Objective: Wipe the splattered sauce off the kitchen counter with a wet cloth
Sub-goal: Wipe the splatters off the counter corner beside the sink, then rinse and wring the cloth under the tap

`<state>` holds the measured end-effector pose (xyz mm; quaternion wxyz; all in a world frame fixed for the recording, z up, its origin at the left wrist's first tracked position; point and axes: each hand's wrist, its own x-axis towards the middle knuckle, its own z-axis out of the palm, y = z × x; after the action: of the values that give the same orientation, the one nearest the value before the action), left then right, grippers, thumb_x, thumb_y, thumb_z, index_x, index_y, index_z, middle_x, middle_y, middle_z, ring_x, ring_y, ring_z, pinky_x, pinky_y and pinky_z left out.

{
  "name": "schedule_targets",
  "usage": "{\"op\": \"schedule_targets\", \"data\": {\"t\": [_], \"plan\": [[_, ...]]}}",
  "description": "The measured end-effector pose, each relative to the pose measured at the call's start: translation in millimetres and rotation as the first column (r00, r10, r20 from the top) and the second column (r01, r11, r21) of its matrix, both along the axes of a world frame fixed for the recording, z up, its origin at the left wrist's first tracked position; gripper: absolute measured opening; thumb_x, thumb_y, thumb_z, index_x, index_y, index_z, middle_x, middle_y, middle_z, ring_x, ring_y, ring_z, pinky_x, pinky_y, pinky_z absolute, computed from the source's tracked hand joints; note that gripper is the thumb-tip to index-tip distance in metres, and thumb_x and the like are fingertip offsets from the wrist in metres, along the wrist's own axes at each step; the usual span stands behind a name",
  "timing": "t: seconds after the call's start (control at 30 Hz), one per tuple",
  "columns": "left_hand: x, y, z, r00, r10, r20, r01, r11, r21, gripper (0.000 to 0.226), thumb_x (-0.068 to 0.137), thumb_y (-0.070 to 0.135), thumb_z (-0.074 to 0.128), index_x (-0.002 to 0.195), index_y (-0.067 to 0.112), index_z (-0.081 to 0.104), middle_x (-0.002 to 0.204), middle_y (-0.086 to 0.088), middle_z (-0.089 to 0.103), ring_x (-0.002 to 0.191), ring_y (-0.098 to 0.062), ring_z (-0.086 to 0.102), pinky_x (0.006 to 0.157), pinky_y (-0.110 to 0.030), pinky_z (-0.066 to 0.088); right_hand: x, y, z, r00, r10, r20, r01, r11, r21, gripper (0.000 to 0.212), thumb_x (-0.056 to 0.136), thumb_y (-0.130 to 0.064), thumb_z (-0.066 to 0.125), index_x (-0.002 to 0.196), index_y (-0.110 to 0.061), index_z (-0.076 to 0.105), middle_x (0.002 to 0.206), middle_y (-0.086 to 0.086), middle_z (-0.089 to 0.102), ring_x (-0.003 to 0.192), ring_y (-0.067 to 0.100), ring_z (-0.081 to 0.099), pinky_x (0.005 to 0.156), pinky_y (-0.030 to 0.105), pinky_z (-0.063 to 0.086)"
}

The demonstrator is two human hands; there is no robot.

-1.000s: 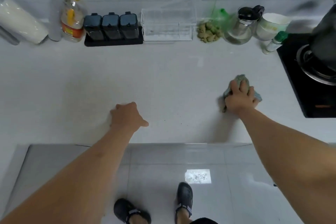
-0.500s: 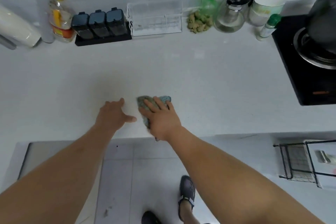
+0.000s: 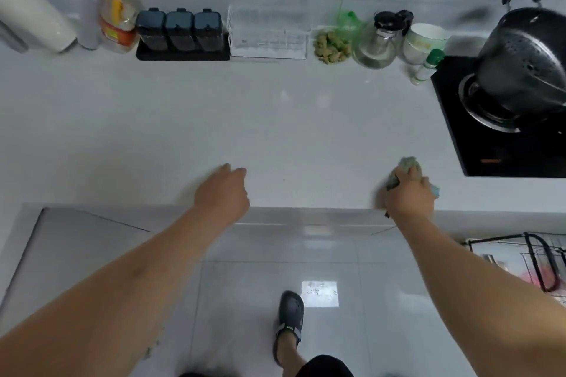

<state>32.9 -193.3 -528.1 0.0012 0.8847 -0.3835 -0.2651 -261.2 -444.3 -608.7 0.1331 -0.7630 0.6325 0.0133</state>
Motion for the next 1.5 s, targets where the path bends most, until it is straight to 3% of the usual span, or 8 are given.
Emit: {"op": "schedule_targets", "data": {"t": [0.2,0.4,0.67,0.8,1.0,1.1,1.33,1.5], "plan": [[45,107,20,0.982,0.179,-0.055,-0.172,0.979,0.112,0.046,0.099,0.017,0.05,0.145,0.017,0.054,0.15,-0.008,0.052,0.132,-0.027,0.054,0.106,-0.037,0.045,113,132,1,0.941,0.335,0.048,-0.328,0.938,-0.112,0.04,0.07,-0.002,0.056,0.107,-0.014,0.065,0.125,0.012,0.059,0.105,0.034,0.047,0.074,0.042,0.046],[101,250,54,0.932,0.361,-0.031,-0.357,0.93,0.085,0.045,0.103,0.025,0.053,0.147,0.017,0.053,0.148,-0.007,0.057,0.134,-0.028,0.056,0.106,-0.036,0.047,275,261,31,0.706,0.529,0.471,-0.622,0.781,0.054,0.042,0.083,0.007,0.057,0.118,-0.01,0.074,0.125,0.016,0.058,0.114,0.038,0.053,0.092,0.042,0.049],[170,457,97,0.818,0.574,0.034,-0.575,0.817,0.033,0.031,0.104,0.029,0.049,0.126,0.012,0.063,0.136,-0.01,0.063,0.12,-0.031,0.06,0.095,-0.034,0.048,407,458,108,0.687,0.029,0.726,-0.668,0.417,0.616,0.042,0.082,0.019,0.038,0.103,0.006,0.072,0.074,0.012,0.065,0.051,0.021,0.048,0.052,0.028,0.032],[190,539,109,0.72,0.693,-0.042,-0.691,0.709,-0.145,0.038,0.091,0.035,0.045,0.109,0.013,0.07,0.119,-0.009,0.071,0.11,-0.031,0.066,0.093,-0.039,0.054,433,543,159,0.665,-0.113,0.738,-0.72,0.168,0.674,0.042,0.092,0.009,0.035,0.118,0.002,0.067,0.098,0.02,0.072,0.079,0.035,0.06,0.069,0.043,0.055],[173,617,156,0.365,0.715,-0.596,-0.926,0.217,-0.308,0.024,0.1,0.003,0.054,0.086,0.023,0.054,0.101,-0.012,0.06,0.096,-0.025,0.061,0.075,-0.039,0.05,454,661,223,0.693,-0.197,0.694,-0.717,-0.086,0.692,0.054,0.085,0.003,0.031,0.126,-0.003,0.066,0.123,0.025,0.068,0.1,0.037,0.068,0.082,0.044,0.053],[162,637,162,0.242,0.547,-0.801,-0.961,0.025,-0.274,0.015,0.106,0.018,0.049,0.113,0.014,0.062,0.117,-0.008,0.069,0.113,-0.031,0.067,0.085,-0.045,0.059,461,695,231,0.726,-0.2,0.659,-0.688,-0.181,0.703,0.055,0.086,-0.002,0.031,0.132,-0.002,0.061,0.129,0.026,0.064,0.115,0.042,0.064,0.095,0.059,0.052],[160,677,164,0.139,0.513,-0.847,-0.893,-0.305,-0.331,0.022,0.106,0.022,0.056,0.123,0.008,0.063,0.107,-0.01,0.077,0.095,-0.024,0.074,0.074,-0.035,0.061,493,740,235,0.712,0.042,0.701,-0.696,-0.095,0.712,0.047,0.098,-0.034,0.038,0.125,-0.006,0.066,0.114,0.016,0.074,0.109,0.037,0.07,0.096,0.051,0.055],[170,703,163,0.117,0.529,-0.84,-0.866,-0.36,-0.348,0.02,0.103,0.02,0.064,0.12,0.01,0.066,0.102,-0.008,0.08,0.096,-0.028,0.077,0.08,-0.04,0.063,520,770,232,0.456,0.342,0.822,-0.826,-0.181,0.534,0.026,0.088,-0.029,0.076,0.108,-0.012,0.073,0.104,0.009,0.077,0.102,0.031,0.073,0.096,0.047,0.056]]}}
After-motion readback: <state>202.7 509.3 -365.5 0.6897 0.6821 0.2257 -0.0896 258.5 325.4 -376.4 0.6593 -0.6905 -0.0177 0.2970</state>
